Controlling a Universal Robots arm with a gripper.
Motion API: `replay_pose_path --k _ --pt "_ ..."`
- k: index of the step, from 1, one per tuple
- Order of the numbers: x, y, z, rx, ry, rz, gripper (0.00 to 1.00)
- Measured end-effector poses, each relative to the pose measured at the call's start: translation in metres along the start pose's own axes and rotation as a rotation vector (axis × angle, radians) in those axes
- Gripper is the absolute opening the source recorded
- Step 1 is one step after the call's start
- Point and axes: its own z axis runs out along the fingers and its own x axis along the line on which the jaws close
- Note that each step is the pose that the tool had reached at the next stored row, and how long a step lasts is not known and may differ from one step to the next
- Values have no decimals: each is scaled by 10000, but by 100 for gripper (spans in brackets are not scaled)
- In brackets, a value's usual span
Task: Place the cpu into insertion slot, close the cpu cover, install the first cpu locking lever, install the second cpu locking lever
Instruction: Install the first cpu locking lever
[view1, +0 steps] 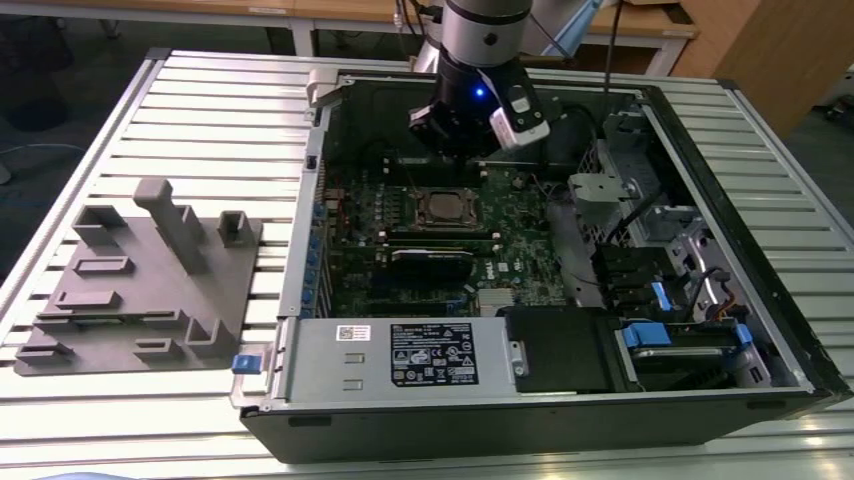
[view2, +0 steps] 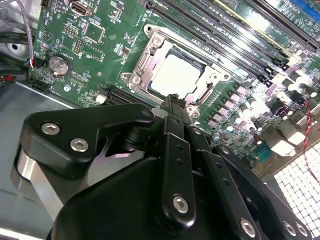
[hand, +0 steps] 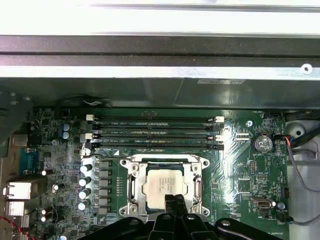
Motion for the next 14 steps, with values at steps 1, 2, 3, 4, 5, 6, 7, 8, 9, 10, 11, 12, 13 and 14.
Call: replay_pose_path --k 1,2,3,4,5,6,7,8,9,10,11,12,13,14 --pt "8 0 -1 3 1 0 11" --pt "20 -1 -1 3 0 0 11" --pt "33 -3 -2 2 0 0 11" --pt "46 -4 -2 1 0 0 11" --pt "61 -6 -2 1 0 0 11" --pt "74 -8 -2 1 0 -1 11" --pt "85 -9 -2 0 -1 1 11" --pt "91 -9 -2 0 -1 1 11" --pt "92 -9 -2 1 -1 0 11" --pt "92 -9 -2 1 0 -1 11" --pt "94 -10 -2 1 0 0 11" --pt "94 -10 -2 1 0 0 11" --pt "94 -10 -2 0 0 0 11" --pt "96 -10 -2 0 0 1 11"
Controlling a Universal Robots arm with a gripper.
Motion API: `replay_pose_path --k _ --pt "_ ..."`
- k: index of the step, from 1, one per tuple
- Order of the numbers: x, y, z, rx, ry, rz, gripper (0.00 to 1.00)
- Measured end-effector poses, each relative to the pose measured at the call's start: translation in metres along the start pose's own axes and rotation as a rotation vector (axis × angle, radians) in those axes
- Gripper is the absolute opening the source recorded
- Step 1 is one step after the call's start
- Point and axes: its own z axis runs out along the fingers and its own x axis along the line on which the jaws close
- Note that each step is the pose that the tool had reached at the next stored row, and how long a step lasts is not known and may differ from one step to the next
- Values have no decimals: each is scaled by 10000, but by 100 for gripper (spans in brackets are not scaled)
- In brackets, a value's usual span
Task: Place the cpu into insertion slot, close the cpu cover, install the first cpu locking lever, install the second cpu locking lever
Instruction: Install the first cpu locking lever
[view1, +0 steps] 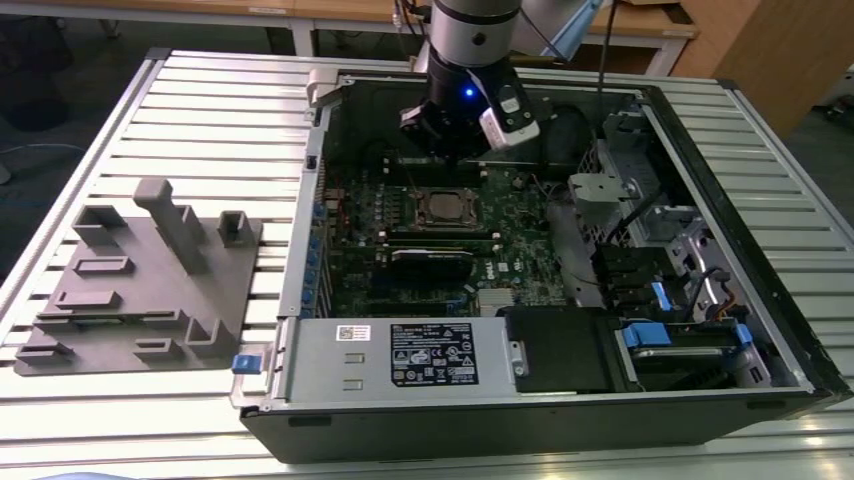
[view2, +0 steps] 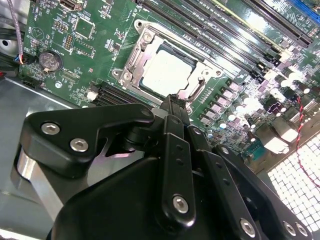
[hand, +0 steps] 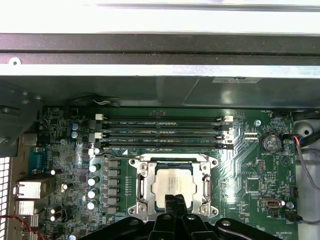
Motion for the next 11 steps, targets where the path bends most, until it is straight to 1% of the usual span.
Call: replay_pose_path --k 11 --pt "57 -1 -1 0 0 -1 11"
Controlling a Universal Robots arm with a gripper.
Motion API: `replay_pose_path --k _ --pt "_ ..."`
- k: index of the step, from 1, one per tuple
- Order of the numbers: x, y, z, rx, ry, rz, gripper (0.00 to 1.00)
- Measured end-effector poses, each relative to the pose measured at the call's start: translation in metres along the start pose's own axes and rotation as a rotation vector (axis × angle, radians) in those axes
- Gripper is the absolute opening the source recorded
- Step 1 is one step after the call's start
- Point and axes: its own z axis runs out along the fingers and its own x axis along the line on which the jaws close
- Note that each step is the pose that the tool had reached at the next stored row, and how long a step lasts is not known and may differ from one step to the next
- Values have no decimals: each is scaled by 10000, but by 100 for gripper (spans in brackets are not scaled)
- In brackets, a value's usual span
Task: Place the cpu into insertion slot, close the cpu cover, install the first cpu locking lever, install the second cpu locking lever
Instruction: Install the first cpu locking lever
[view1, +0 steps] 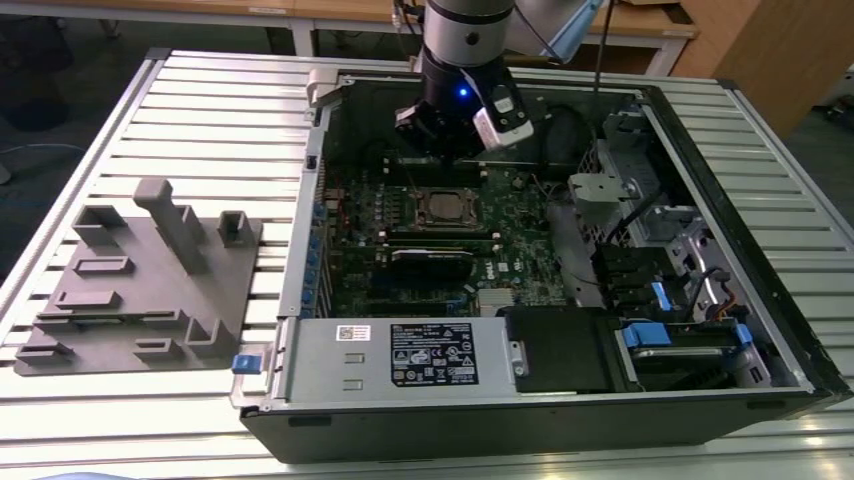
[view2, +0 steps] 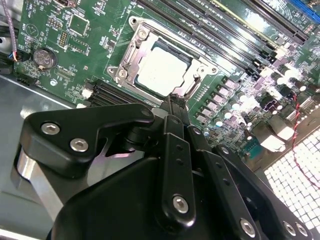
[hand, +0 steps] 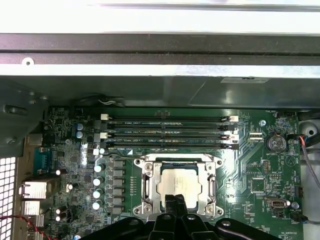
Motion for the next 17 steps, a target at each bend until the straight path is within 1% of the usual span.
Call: replay_pose_path --k 9,17 --pt "12 -1 -1 0 1 0 11" --pt "53 -5 -2 0 0 0 11"
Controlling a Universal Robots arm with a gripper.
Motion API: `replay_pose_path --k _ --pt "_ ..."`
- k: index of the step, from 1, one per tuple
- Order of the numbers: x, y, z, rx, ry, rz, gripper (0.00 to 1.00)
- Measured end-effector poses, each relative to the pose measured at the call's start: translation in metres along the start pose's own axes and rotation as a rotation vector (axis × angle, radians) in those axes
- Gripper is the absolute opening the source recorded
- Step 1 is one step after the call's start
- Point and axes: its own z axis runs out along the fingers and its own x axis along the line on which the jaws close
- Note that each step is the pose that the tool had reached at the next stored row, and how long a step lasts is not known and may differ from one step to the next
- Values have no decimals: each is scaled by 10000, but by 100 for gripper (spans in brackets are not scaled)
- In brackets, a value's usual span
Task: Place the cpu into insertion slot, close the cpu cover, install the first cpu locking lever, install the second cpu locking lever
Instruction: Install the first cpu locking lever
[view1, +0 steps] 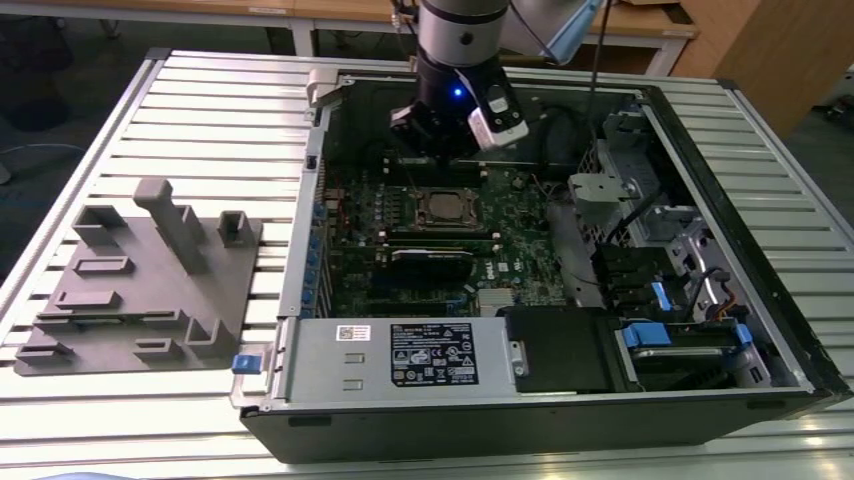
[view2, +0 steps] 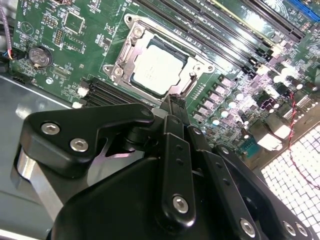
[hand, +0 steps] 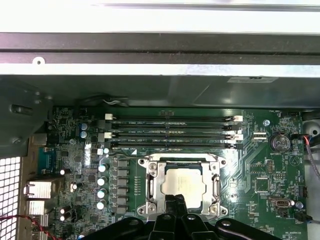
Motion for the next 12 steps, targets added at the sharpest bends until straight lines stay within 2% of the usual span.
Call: replay_pose_path --k 12 --pt "42 -5 -2 0 1 2 11"
